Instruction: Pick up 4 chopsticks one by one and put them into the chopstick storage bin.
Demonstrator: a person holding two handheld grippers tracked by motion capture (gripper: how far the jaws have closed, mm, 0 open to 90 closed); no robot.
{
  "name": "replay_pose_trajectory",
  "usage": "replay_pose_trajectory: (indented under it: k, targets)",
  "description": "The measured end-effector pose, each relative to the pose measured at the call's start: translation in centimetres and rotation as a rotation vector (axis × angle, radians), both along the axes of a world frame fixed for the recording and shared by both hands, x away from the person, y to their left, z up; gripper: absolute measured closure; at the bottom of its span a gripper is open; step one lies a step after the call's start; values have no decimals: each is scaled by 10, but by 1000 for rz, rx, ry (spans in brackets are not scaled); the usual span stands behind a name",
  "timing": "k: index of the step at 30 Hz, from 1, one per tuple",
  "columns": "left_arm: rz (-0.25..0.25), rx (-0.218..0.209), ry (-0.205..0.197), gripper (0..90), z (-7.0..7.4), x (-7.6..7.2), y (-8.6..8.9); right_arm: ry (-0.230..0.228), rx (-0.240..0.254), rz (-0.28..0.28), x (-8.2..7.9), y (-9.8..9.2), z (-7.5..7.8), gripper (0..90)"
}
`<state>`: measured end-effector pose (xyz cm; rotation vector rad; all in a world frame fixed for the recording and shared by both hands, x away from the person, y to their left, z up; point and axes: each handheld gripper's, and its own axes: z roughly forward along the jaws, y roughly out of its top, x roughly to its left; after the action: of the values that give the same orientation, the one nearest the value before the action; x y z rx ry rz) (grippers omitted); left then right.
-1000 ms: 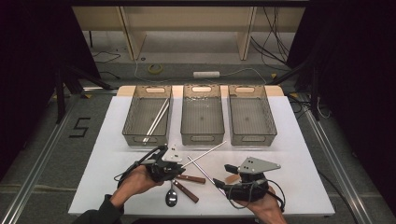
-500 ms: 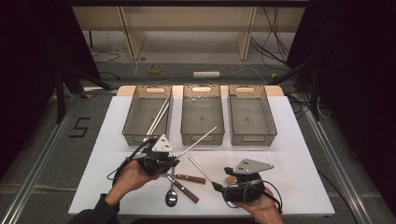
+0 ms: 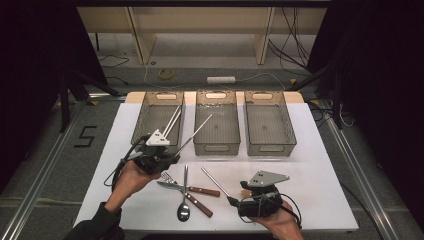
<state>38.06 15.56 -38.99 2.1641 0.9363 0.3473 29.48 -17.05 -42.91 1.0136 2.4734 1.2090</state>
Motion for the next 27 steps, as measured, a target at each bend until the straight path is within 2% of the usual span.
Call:
replay_pose_trajectory:
  k: [14, 27]
  targets:
    - [109, -50, 3, 837, 7, 23, 26, 9, -5, -1, 0, 0, -1, 342]
    - [237, -98, 22, 836, 3, 56, 48, 19, 3, -1, 0, 0, -1, 331]
